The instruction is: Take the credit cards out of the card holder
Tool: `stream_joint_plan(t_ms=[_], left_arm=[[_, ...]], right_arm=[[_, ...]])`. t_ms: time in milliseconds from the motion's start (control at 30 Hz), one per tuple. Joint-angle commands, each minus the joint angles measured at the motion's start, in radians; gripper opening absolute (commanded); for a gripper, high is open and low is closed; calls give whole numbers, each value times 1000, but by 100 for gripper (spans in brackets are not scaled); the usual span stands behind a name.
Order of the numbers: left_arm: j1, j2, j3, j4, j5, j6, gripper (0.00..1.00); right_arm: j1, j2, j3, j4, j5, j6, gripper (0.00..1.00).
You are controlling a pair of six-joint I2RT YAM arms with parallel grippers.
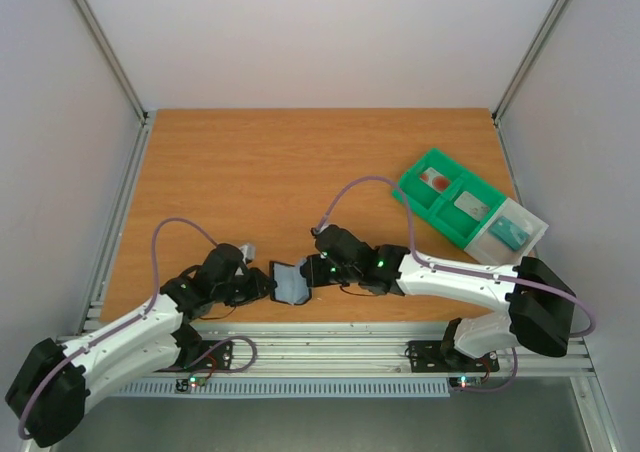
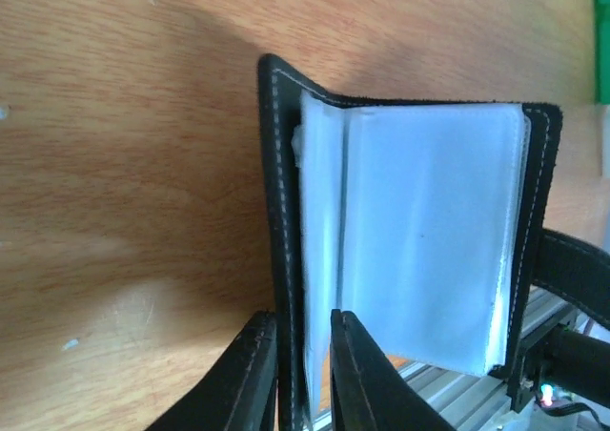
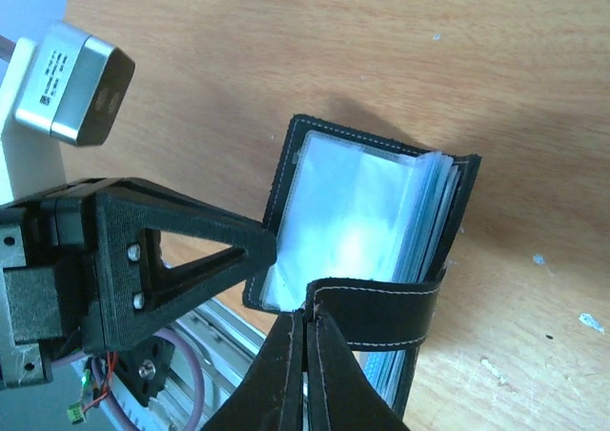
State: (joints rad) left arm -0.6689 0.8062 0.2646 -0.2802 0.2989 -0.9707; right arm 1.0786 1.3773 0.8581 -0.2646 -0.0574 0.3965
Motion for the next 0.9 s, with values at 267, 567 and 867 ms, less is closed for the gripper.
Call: stream_joint_plan(t_ms=[267, 567, 867], left_arm=[[2, 96, -9, 152, 26, 10, 0], [0, 95, -1, 139, 16, 10, 0], [1, 88, -9, 134, 9, 1, 0]], right_arm=[[-61, -34, -65, 237, -200, 108, 1], [-127, -11, -88, 174, -226, 135, 1], [-248, -50, -235, -1, -174, 56, 2]])
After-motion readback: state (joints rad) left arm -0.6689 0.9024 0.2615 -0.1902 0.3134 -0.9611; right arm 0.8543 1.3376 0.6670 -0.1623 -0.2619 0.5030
